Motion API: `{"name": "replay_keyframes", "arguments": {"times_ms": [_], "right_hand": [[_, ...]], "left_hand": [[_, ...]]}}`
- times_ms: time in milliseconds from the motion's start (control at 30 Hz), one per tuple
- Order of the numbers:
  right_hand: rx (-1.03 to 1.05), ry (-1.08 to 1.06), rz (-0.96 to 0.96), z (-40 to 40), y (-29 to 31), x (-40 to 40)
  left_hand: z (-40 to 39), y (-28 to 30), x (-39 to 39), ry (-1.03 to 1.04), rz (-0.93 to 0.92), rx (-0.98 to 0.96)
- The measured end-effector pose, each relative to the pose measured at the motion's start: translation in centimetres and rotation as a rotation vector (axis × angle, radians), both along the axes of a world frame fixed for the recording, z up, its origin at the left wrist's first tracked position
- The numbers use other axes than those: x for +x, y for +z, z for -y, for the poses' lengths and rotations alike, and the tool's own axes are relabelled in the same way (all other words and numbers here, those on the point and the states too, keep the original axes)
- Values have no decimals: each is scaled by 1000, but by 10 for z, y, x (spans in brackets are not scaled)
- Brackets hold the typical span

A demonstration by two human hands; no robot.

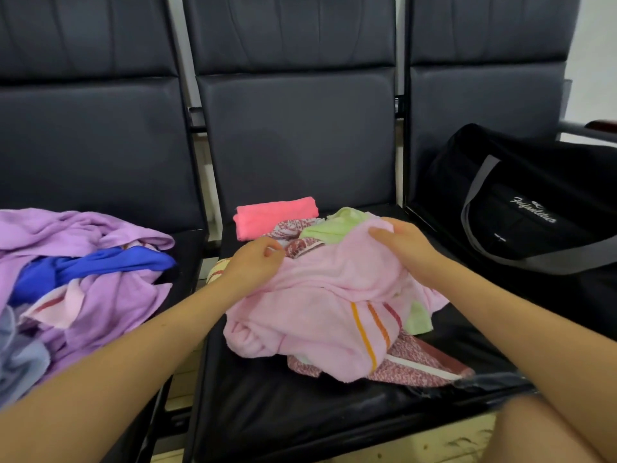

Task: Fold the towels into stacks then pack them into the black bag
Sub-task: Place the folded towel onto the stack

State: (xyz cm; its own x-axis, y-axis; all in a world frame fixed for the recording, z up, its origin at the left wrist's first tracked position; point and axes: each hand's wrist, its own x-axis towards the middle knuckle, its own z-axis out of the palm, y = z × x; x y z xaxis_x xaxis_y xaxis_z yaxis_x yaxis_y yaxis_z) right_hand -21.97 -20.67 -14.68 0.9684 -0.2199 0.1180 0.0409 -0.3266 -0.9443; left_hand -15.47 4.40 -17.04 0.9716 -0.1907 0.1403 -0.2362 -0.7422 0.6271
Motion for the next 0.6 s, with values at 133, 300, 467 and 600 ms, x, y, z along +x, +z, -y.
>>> {"name": "replay_keyframes", "arguments": {"times_ms": [133, 300, 467, 600], "right_hand": [[62, 106, 154, -10, 19, -3], [82, 250, 192, -14, 27, -5], [63, 273, 214, -8, 21, -2], [36, 143, 181, -1, 15, 3]], "left_hand": [[25, 7, 7, -51, -123, -328], [53, 27, -2, -233, -344, -781], [65, 18, -15, -495, -680, -837], [61, 20, -14, -568, -650, -746]]}}
